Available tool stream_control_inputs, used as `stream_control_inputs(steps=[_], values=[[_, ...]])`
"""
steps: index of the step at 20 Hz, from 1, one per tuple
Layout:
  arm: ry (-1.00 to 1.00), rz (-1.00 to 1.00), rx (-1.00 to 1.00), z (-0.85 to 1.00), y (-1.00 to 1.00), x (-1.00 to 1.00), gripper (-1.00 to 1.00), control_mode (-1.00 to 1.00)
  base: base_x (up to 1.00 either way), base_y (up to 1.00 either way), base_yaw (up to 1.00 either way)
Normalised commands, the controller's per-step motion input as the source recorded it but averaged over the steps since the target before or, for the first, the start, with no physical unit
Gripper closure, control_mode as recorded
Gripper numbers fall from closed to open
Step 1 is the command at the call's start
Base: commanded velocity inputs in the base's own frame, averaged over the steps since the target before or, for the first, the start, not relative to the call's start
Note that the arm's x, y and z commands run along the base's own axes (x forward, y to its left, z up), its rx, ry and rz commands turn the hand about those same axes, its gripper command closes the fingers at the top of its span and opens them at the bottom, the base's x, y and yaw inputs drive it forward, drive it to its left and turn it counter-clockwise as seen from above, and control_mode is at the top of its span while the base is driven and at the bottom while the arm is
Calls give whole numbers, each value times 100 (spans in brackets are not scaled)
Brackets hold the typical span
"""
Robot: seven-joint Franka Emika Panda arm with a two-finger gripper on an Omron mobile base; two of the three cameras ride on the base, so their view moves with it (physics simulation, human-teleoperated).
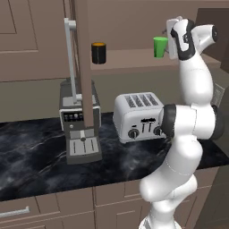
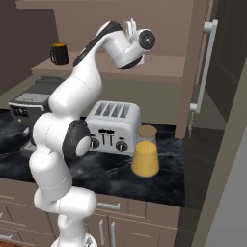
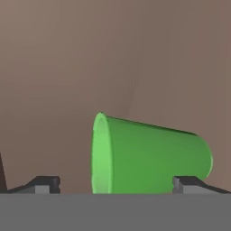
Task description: There is a tray on the dining counter. Grab the cup, mug, and pitcher and place them on the tray. The pitcher may be placed next to the tray if it cannot fit the tray.
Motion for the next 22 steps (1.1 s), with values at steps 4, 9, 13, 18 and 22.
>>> stream_control_inputs(steps=[4, 9, 13, 18, 22], values=[[1, 1, 0, -8, 0, 6, -100, -100, 0, 0, 0], [0, 1, 0, -10, 0, 9, -100, -100, 0, 0, 0], [0, 2, 0, -9, 0, 14, -100, -100, 0, 0, 0], [2, 1, 0, -4, 0, 10, -100, -100, 0, 0, 0], [5, 3, 0, -3, 0, 0, -100, -100, 0, 0, 0]])
